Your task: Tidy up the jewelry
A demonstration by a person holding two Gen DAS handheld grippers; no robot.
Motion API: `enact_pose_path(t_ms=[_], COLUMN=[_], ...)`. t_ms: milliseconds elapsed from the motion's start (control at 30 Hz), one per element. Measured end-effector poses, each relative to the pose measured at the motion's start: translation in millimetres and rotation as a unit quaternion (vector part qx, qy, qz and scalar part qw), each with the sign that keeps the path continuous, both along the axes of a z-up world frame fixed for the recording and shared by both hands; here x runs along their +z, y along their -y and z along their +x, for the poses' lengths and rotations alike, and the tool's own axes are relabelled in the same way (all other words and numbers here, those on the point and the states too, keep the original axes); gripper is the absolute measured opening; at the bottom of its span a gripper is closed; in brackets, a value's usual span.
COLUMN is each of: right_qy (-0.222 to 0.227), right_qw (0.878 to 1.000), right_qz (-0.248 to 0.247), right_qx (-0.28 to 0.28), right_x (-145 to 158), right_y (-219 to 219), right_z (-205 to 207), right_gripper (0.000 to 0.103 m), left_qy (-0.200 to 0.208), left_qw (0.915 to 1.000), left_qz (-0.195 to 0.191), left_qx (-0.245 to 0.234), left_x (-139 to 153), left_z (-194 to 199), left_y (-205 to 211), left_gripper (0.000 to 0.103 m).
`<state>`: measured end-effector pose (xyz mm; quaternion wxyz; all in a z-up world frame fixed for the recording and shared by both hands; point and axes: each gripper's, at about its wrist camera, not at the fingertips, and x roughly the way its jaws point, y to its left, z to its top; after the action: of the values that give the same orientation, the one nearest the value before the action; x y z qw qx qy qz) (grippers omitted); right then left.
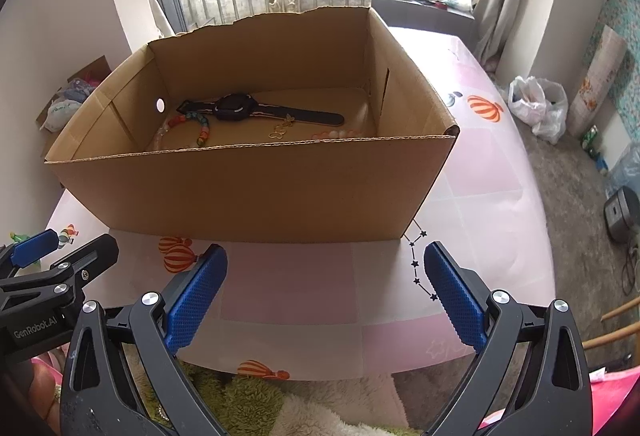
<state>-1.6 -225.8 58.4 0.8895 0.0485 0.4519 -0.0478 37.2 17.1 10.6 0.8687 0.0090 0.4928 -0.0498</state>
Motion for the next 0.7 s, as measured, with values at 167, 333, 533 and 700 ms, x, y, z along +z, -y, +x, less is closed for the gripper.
enact_pose_path(t_ms=[167,333,533,700], right_qy=[-0.002,-0.002,-0.001,0.006], right_qw=[1.000,1.000,1.000,1.000], right_qz=[0.003,0.000,-0.002,-0.014], right_qx=[-0.001,0.000,0.000,0.002], right_x=[-1.4,-1.1,0.7,4.8], right_y=[2.0,1.6,-0.2,-4.4], right_z=[2.5,3.2,2.8,-1.2], right_gripper=[0.095,0.095,0.095,0.095], left_qy=[-0.003,-0.006,-0.007,-0.008], left_qw=[1.0000,1.0000,0.9999,0.9999], left_qz=[0.001,-0.001,-0.008,-0.013], left_qx=[0.004,0.005,0.008,0.006], left_x=[-1.0,-2.7,-2.8,-2.6], left_z=[1.9,3.5,4.2,3.5], left_y=[0.7,0.4,-3.4,-5.6], left_gripper=[0.097,0.097,0.097,0.097])
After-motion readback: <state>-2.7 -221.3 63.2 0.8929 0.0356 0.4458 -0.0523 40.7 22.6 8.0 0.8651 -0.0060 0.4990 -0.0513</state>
